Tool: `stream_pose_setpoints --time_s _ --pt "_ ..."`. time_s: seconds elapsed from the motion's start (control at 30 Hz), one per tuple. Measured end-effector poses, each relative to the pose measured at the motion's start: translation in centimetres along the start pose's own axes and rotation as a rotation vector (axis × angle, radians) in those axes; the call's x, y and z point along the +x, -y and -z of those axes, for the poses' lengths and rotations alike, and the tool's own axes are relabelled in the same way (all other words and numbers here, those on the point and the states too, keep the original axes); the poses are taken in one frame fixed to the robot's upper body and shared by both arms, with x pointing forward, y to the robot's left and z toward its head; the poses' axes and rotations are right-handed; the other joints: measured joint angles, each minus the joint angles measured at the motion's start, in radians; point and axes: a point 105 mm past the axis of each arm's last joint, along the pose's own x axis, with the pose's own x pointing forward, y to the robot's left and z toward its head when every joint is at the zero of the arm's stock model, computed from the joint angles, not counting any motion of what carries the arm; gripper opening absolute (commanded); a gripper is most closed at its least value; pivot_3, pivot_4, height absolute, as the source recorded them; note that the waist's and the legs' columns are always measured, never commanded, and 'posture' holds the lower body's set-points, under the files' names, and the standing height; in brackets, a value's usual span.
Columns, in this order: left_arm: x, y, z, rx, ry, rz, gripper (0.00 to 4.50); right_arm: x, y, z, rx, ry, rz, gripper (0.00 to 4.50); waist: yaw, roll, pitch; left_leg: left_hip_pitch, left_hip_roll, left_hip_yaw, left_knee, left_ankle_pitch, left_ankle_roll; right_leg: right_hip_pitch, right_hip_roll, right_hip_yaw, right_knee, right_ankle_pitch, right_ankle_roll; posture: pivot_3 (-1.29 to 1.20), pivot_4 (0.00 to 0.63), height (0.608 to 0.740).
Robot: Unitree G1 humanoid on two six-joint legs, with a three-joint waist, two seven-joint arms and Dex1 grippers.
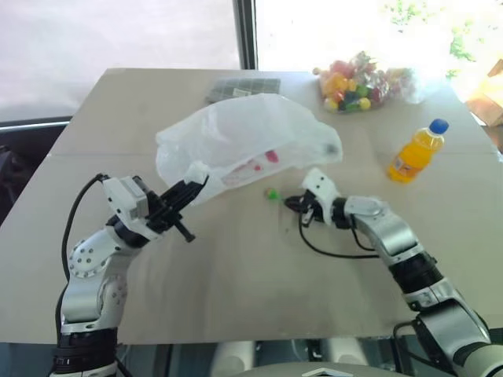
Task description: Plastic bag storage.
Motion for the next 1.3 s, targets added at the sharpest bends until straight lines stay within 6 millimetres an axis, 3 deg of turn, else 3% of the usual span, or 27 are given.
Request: stream_pose_setpoints --time_s 0.13,0.27,0.33,0.5,0.63,0.73,0.93,1.03,1.13,1.3 --pt "0.0 0.0 0.0 -0.001 0.0 0.0 0.0 -0.9 -0.8 -4.0 0.08 0.135 -0.065 0.05 -0.002 0.0 0.0 0.0 0.001 0.0 0.0 0.0 0.0 0.0 0.0 0.0 0.0 0.0 0.0 0.0 0.15 0.74" --pt "0.0 0.1 0.1 -0.004 0.0 -0.002 0.0 -0.8 0.4 -7.4 0.08 0.221 -0.001 0.05 -0.002 0.0 0.0 0.001 0.001 0.0 0.0 0.0 0.0 0.0 0.0 0.0 0.0 0.0 -0.001 0.0 0.15 0.74" --pt "0.0 0.2 0.2 -0.007 0.001 -0.005 0.0 -0.3 1.3 -7.1 0.073 0.185 0.044 0.05 0.001 -0.001 0.0 0.0 0.0 0.0 0.0 0.0 0.0 0.0 0.0 -0.001 0.0 0.0 -0.001 0.0 0.15 0.74" --pt "0.2 0.2 0.2 -0.009 0.007 -0.004 0.0 1.6 2.5 -3.9 0.063 0.022 0.093 0.05 -0.002 0.0 0.0 0.0 -0.001 0.0 0.0 0.0 0.0 0.0 0.0 0.0 0.0 0.0 -0.001 0.0 0.15 0.74" --pt "0.4 0.2 0.1 -0.003 0.013 0.002 0.0 1.8 2.0 -5.2 -0.003 0.066 0.016 0.05 -0.002 0.0 0.0 -0.001 0.0 0.0 -0.001 0.0 0.0 -0.001 0.002 0.0 0.0 0.0 -0.001 0.0 0.15 0.74" --pt "0.7 0.2 -0.1 0.01 0.017 0.007 0.0 0.6 1.1 -6.6 -0.054 0.126 -0.082 0.05 0.001 0.0 0.0 -0.001 0.0 -0.001 -0.001 0.0 0.0 0.0 0.001 -0.001 0.0 0.0 0.0 0.0 0.15 0.74" --pt "1.0 0.4 0.0 0.005 0.02 0.013 0.0 -1.5 -0.3 -5.4 -0.087 0.085 -0.193 0.05 -0.002 0.0 0.0 0.0 0.0 -0.001 0.0 0.0 0.0 0.0 0.0 -0.001 0.0 0.001 0.0 0.0 0.15 0.74" --pt "1.1 0.5 0.1 -0.001 0.019 0.019 0.0 -0.6 -0.5 -4.4 -0.102 0.033 -0.177 0.05 -0.006 0.0 0.0 0.001 0.001 0.0 0.0 0.0 0.0 0.0 0.002 -0.001 0.0 0.001 -0.001 0.0 0.15 0.74" --pt "1.1 0.7 -0.2 0.004 0.025 0.025 0.0 1.0 0.9 -3.6 -0.07 -0.01 -0.079 0.05 -0.004 0.0 0.0 0.0 0.001 0.0 0.0 0.0 0.0 0.0 0.003 0.0 0.0 0.001 -0.001 0.0 0.15 0.74" --pt "0.7 1.0 0.1 -0.01 0.012 0.022 0.0 2.6 2.6 -5.3 -0.058 0.01 0.025 0.05 -0.002 0.0 0.0 0.0 0.001 0.0 0.0 0.0 0.0 0.0 0.002 0.0 0.0 0.001 -0.001 0.0 0.15 0.74"
